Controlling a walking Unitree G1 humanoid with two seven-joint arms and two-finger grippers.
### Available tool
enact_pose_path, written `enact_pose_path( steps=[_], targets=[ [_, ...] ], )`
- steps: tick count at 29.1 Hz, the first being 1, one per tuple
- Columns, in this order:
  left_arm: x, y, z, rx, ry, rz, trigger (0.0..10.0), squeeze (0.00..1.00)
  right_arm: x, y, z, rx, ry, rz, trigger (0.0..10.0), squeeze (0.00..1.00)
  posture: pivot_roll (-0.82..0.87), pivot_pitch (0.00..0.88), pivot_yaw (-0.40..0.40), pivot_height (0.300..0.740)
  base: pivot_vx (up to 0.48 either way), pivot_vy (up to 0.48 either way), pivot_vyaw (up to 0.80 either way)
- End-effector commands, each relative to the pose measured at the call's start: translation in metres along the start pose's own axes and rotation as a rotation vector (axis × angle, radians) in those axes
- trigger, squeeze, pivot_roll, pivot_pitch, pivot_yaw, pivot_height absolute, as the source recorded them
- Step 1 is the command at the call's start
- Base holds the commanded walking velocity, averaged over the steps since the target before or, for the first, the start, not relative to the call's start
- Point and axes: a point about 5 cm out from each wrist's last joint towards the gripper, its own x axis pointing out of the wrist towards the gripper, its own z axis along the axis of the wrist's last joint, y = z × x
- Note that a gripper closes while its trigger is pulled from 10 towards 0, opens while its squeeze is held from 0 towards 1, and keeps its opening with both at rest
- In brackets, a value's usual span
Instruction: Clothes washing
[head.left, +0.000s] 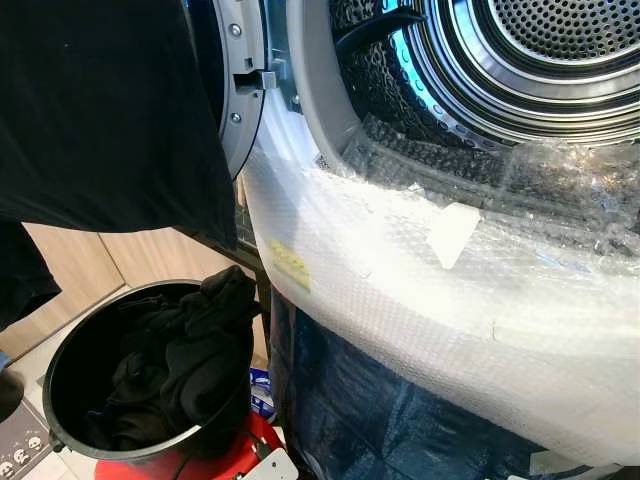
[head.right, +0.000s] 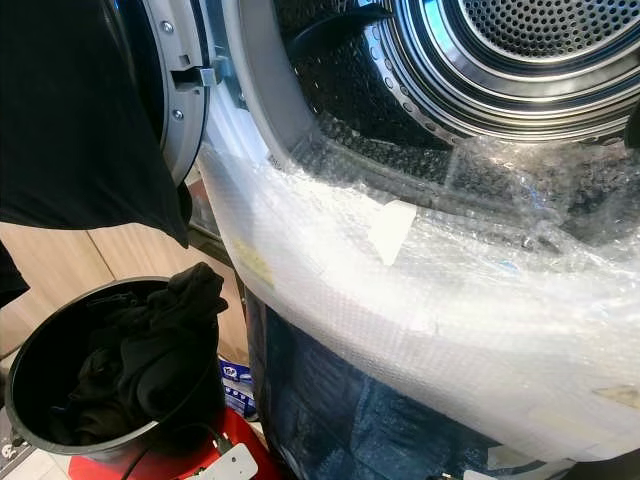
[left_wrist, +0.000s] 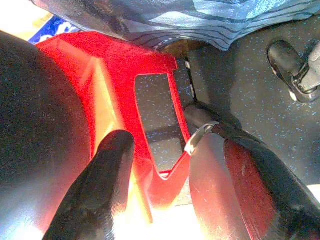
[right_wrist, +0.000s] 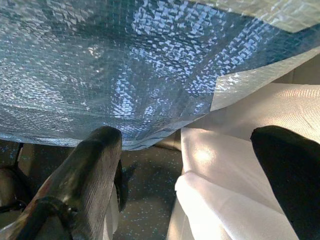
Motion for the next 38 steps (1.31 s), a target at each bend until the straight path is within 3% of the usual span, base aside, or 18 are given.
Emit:
enact_pose_path(
  steps=[1,2,4,38],
  targets=[
    [-0.0130,0.0333,-0.0498,-0.534,-0.007,0.187,10.0,0.00,-0.0085,0.0505,0.0035,-0.290,-0.108,0.281,10.0,0.00,0.05,0.049,-0.052,0.740,0.000,0.000,0.00],
    [-0.0135,0.0328,-0.0541,-0.474,0.029,0.186,10.0,0.00,-0.0089,0.0518,0.0024,-0.298,-0.106,0.293,10.0,0.00,0.05,0.042,-0.052,0.740,0.000,0.000,0.00],
    [-0.0138,0.0327,-0.0556,-0.461,0.035,0.188,10.0,0.00,-0.0091,0.0521,0.0024,-0.295,-0.108,0.295,10.0,0.00,0.05,0.039,-0.053,0.740,0.000,0.000,0.00],
    [-0.0148,0.0381,-0.0554,-0.485,0.029,0.212,10.0,0.00,-0.0087,0.0506,0.0035,-0.211,-0.105,0.287,10.0,0.00,0.05,0.083,-0.054,0.740,0.000,0.000,0.00]
  ],
)
